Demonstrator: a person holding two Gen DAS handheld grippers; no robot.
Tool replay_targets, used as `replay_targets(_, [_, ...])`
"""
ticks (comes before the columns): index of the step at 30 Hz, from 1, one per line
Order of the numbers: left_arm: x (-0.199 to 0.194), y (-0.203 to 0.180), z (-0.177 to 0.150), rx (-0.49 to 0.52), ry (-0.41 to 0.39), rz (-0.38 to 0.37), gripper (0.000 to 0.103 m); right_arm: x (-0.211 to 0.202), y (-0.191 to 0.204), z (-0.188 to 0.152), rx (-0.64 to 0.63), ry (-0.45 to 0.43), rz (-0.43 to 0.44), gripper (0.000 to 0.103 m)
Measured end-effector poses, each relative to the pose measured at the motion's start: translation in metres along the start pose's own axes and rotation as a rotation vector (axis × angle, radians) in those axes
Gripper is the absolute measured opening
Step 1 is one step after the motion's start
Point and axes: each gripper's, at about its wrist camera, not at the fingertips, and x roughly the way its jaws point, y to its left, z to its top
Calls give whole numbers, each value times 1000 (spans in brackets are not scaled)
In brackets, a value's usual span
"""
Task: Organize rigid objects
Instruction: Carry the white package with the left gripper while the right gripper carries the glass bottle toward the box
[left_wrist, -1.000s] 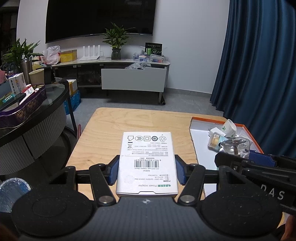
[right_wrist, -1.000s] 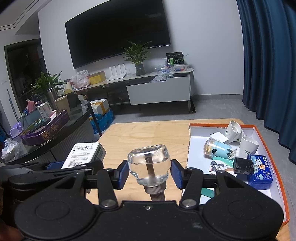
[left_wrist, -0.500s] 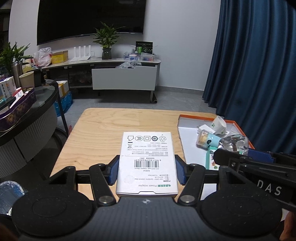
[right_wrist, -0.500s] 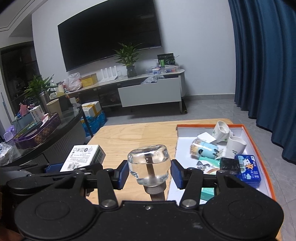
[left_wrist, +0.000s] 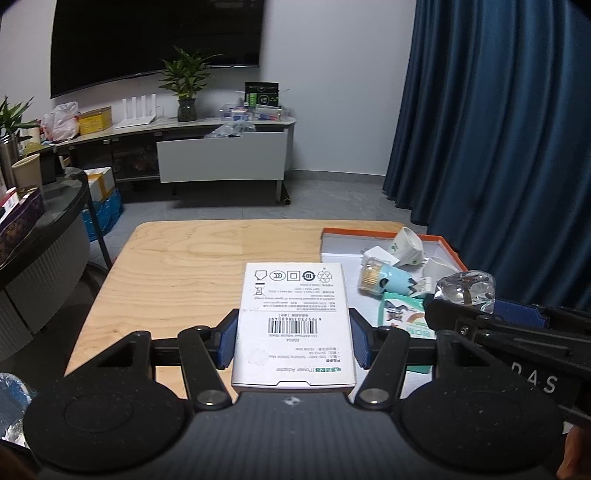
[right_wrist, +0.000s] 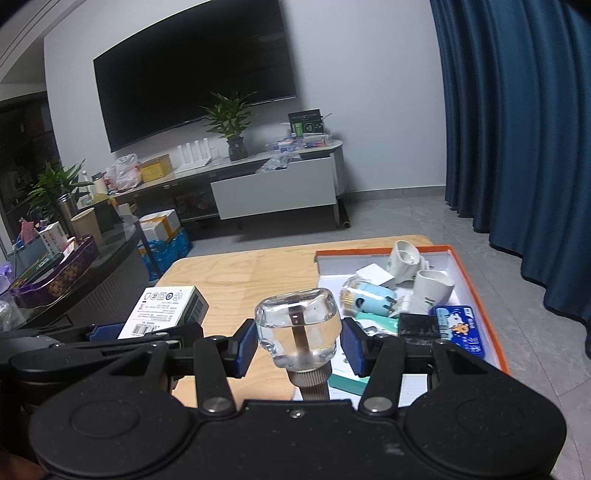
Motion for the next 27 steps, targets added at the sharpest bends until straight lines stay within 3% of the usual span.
replay_targets(27, [22, -65, -2, 98, 52, -115, 60, -8, -85, 1, 91, -5, -132, 60])
